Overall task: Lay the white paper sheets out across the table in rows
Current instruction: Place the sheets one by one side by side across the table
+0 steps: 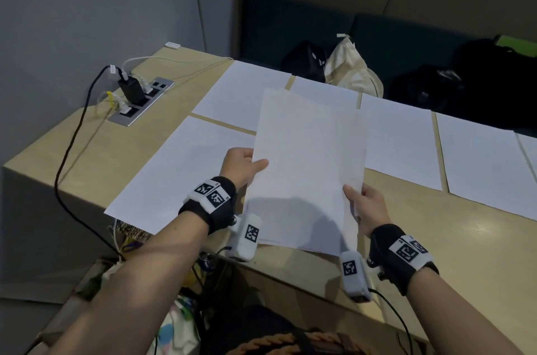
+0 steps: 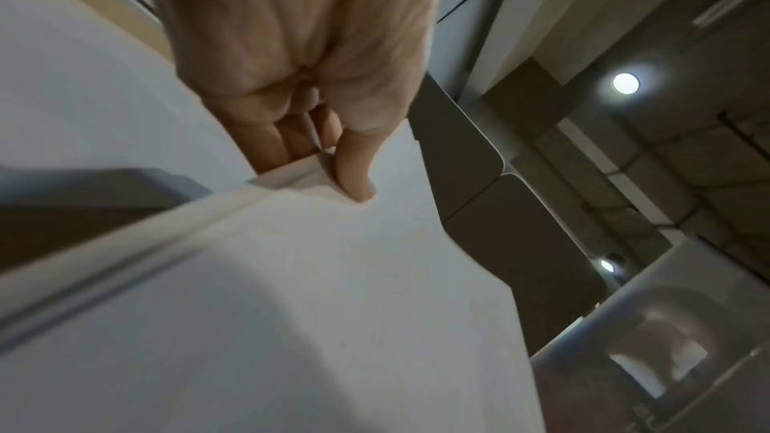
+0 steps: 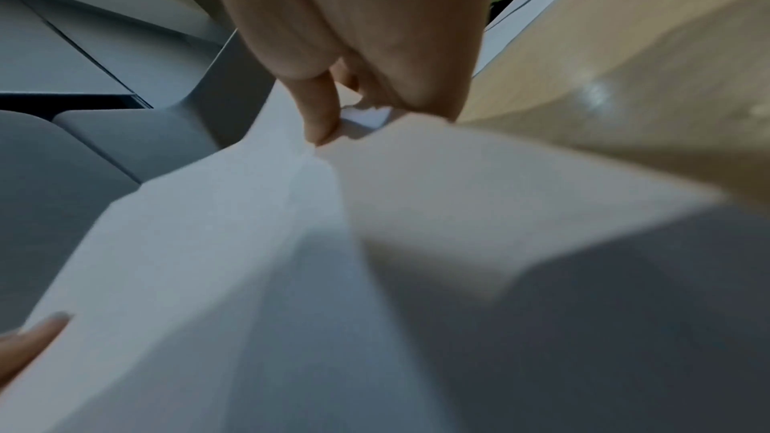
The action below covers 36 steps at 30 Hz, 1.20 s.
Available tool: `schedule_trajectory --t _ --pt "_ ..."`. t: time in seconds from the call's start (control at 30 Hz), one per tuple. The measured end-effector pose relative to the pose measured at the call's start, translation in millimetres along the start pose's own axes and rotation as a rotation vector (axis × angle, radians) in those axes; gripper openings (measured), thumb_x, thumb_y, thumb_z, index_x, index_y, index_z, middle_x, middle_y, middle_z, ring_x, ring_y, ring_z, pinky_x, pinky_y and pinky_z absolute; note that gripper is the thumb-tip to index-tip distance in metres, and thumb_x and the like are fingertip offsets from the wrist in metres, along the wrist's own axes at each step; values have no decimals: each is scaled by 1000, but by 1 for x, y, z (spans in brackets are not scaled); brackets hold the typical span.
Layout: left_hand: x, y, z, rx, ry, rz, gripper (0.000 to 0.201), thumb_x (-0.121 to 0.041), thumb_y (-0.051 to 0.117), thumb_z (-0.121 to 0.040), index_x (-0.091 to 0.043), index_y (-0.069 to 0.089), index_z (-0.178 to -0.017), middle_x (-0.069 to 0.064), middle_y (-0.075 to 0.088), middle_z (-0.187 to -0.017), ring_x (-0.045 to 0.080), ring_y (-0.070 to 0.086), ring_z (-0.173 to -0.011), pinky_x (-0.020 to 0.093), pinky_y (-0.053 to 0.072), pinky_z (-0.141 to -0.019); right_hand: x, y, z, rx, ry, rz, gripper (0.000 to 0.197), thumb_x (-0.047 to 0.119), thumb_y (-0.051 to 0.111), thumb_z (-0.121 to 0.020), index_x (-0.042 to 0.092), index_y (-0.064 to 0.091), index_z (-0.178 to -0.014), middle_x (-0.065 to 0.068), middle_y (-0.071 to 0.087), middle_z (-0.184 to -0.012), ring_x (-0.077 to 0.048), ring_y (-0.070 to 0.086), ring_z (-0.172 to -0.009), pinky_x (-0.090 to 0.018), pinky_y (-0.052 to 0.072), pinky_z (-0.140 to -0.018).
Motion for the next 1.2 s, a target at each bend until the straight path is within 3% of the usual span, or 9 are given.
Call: schedule_trajectory --t 0.13,0.23,0.37,0.57,0.67,0.83,1.0,1.07,1.2 --pt "-2 16 9 25 0 54 27 -8 73 -76 0 69 -101 6 70 -90 21 68 -82 21 54 -73 -1 -21 3 -65 -25 -23 26 1 54 -89 -8 59 -114 -20 67 -106 -29 65 -82 -29 58 -74" --pt "0 22 9 7 10 15 19 -20 72 -79 -3 69 -88 6 64 -73 15 60 -65 20 48 -64 2 -37 8 -94 -7 -40 12 0 54 -89 0 65 -93 -39 53 -124 -49 58 -102 -60 40 -100" --pt "1 37 12 44 15 1 48 -26 62 -87 -16 31 -52 3 21 -57 15 22 -50 26 23 -53 1 -59 10 -101 -9 -76 32 -1 50 -91 -12 52 -122 -24 60 -118 -28 63 -85 -33 50 -86" --pt "19 47 14 58 -94 -12 41 -37 73 -73 -11 45 -56 9 45 -64 20 41 -60 28 33 -63 -6 -90 14 -162 5 -101 35 0 52 -91 -10 51 -124 -21 60 -122 -33 60 -103 -39 50 -92" --pt "28 43 15 9 -114 -99 52 -27 72 -79 -17 31 -48 4 33 -53 19 32 -50 27 24 -52 -8 -107 16 -210 8 -103 35 2 52 -91 -9 51 -124 -23 59 -125 -33 60 -107 -42 47 -98" --pt "40 36 26 -96 -90 -416 37 -16 71 -80 -16 39 -62 1 36 -66 18 33 -61 25 25 -54 -9 -138 15 -277 -6 -91 36 2 52 -91 -9 51 -125 -25 58 -126 -31 59 -104 -43 46 -99" --pt "43 33 31 -174 -88 -504 12 -12 66 -84 -8 55 -87 10 50 -97 20 45 -91 27 36 -80 -12 -162 16 -310 14 -79 38 3 52 -91 -8 49 -128 -23 57 -129 -36 56 -116 -46 43 -104" --pt "43 32 29 -214 -93 -522 30 -11 66 -84 2 57 -110 17 58 -108 29 54 -102 32 40 -88 -14 -168 17 -311 17 -76 37 2 51 -92 -8 49 -127 -23 57 -128 -36 56 -115 -45 43 -104" --pt "40 31 29 -282 -63 -567 47 -10 67 -81 0 48 -122 21 52 -127 36 49 -118 38 40 -96 -17 -177 18 -316 14 -78 37 2 51 -91 -8 49 -127 -23 57 -128 -35 57 -112 -44 43 -104"
Point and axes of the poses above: each hand's wrist, its own z-axis away from the middle knuckle, its own y-axis out of the palm, x = y × z, the point moved 9 cm from there along -z, towards the middle knuckle
